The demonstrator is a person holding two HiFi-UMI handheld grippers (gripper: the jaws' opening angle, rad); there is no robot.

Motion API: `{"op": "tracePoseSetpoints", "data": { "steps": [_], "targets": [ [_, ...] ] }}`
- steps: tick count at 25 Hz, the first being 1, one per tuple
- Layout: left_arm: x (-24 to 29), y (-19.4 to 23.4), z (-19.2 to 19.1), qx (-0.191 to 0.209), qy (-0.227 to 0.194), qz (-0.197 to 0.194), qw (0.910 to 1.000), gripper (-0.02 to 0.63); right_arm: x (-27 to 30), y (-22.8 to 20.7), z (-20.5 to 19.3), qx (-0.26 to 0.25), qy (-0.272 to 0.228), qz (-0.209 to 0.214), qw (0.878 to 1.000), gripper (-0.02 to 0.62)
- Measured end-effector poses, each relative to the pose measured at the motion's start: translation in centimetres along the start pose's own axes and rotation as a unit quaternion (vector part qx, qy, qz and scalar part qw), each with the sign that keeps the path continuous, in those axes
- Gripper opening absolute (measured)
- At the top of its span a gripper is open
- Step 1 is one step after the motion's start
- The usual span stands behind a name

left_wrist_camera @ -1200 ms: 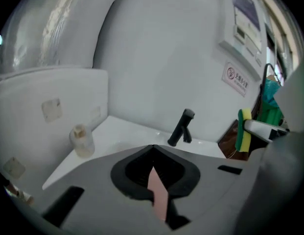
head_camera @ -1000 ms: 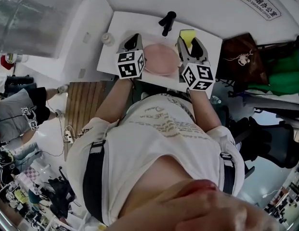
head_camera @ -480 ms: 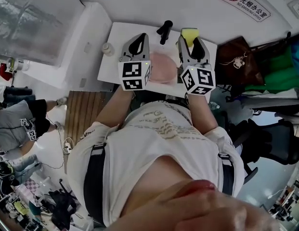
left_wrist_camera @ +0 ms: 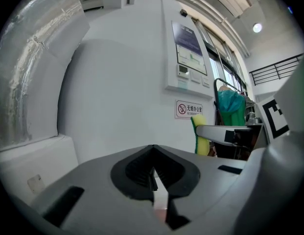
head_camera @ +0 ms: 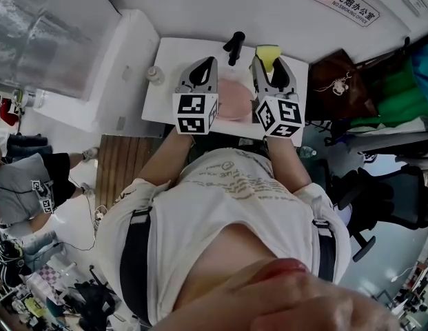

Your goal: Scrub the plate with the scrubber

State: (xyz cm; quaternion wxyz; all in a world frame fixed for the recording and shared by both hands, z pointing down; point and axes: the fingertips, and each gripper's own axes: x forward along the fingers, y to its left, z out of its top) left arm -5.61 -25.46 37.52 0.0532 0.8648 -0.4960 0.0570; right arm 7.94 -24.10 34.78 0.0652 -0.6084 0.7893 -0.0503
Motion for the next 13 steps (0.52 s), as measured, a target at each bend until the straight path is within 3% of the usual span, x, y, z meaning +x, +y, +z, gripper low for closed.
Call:
{"op": "tracePoseSetpoints", "data": {
  "steps": [13],
  "targets": [
    [-1.9, 0.5, -0.5, -0.016, 0.008, -0.006, 0.9998, 0.021, -1.1, 1.3, 0.2, 0.006, -0.003, -0.006, 1.000, 0.202]
  ]
}}
